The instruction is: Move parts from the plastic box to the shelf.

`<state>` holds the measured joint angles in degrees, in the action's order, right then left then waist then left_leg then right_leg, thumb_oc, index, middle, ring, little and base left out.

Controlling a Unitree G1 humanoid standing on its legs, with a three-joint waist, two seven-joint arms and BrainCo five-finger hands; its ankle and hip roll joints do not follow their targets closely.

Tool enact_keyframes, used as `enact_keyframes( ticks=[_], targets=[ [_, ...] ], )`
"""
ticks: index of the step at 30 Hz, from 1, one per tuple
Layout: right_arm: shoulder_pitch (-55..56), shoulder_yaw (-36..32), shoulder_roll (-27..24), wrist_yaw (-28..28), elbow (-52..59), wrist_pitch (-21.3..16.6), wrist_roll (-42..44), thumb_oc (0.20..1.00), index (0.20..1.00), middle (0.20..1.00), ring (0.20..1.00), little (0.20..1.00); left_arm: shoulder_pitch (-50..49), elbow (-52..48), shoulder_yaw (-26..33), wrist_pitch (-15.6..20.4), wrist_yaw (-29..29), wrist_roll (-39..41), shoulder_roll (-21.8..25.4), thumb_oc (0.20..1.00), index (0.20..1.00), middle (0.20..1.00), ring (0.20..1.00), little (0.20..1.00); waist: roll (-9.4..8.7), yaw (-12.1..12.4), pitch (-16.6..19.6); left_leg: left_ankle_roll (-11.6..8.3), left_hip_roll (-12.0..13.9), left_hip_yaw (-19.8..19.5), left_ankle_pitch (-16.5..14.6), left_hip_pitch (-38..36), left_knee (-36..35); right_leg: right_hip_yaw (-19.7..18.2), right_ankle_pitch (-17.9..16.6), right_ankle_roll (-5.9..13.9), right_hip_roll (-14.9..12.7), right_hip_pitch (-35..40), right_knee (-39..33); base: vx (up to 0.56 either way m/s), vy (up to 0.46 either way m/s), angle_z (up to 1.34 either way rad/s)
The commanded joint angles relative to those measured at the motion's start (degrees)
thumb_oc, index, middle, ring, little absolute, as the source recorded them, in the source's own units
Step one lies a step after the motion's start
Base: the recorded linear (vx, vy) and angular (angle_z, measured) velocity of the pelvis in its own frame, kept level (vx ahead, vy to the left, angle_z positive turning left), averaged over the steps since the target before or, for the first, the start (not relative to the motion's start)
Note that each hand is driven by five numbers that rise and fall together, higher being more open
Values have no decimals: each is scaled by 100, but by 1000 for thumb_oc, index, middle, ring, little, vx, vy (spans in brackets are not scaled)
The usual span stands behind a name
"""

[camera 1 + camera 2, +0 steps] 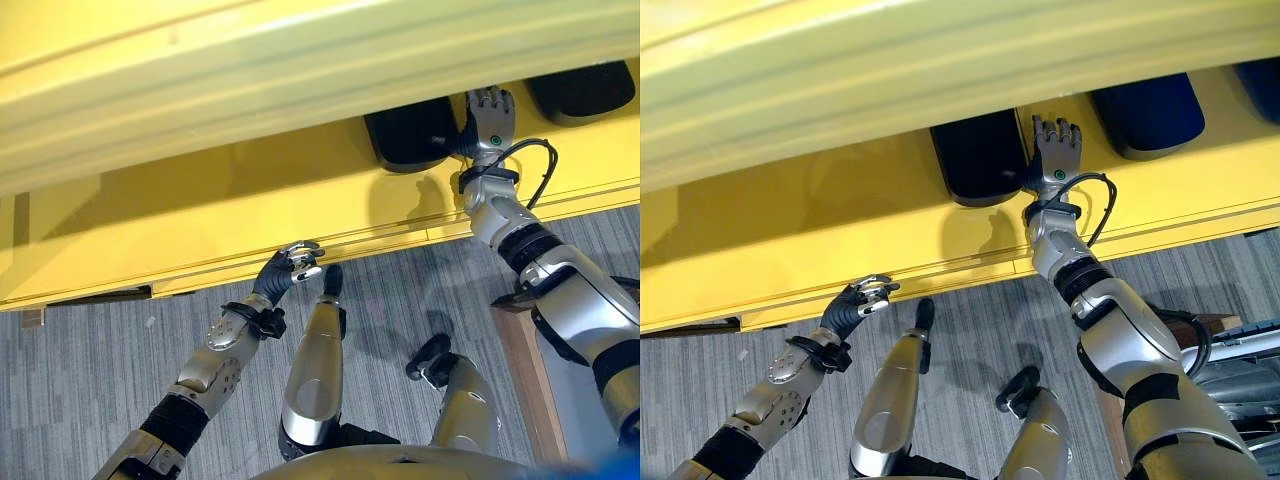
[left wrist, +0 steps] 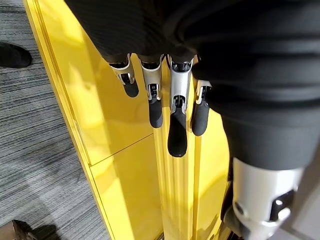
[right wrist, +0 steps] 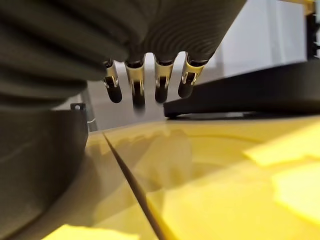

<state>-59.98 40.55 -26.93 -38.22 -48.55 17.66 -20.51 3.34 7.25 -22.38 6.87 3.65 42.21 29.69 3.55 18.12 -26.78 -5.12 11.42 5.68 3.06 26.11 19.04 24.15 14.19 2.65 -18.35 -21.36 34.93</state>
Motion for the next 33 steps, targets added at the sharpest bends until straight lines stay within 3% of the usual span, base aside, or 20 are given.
enact_keyframes(
  ticks=[1, 7, 15, 24, 29, 33],
  targets=[
    [-106, -308, -123, -469, 267, -318, -14, 1000, 1000, 1000, 1000, 1000, -1, 112, -94, -214, -244, 780, -222, 1000, 1000, 1000, 1000, 1000, 84, -34, -302, 376, -212, 382, -270, -124, 144, 340, -365, 5, 198, 111, 227, -2, 34, -1],
    [-139, -495, -71, -612, 613, -865, -3, 1000, 1000, 1000, 1000, 1000, -67, 231, 90, -251, -300, 818, -440, 1000, 1000, 1000, 1000, 1000, 116, -29, -302, 377, -246, 375, -270, -147, 124, 356, -361, 11, 171, 133, 208, 0, 6, 0],
    [-14, -763, -18, 121, 1684, -1668, 550, 1000, 1000, 1000, 1000, 1000, -184, 145, 212, -302, -231, 765, -478, 1000, 1000, 1000, 1000, 1000, 175, -66, -302, 368, -307, 382, -285, -250, 107, 321, -321, -5, 113, 173, 221, 6, 29, 1],
    [520, -977, 168, 64, 2506, -1671, 1247, 1000, 1000, 1000, 1000, 1000, -231, 229, 271, -199, -155, 620, -570, 1000, 1000, 1000, 1000, 1000, 182, -219, -302, 349, -310, 446, -261, -493, -54, 222, -355, -8, 156, 329, 22, -1, 12, -1],
    [1466, -1275, 169, 217, 3314, -1924, 1910, 1000, 1000, 1000, 1000, 1000, -350, 386, 358, -176, -119, 478, -708, 1000, 1000, 1000, 1000, 1000, 105, -481, -302, 303, -265, 529, -217, -829, -300, 52, -428, 20, 272, 570, -327, -2, 32, -7],
    [2571, -1375, -5, 718, 4292, -2131, 2008, 1000, 1000, 1000, 1000, 1000, -526, 471, 440, -38, -247, 232, -836, 1000, 1000, 1000, 1000, 1000, -2, -797, -302, 274, -186, 684, -207, -1179, -498, -115, -519, 41, 379, 830, -694, -6, 41, -16]
  ],
)
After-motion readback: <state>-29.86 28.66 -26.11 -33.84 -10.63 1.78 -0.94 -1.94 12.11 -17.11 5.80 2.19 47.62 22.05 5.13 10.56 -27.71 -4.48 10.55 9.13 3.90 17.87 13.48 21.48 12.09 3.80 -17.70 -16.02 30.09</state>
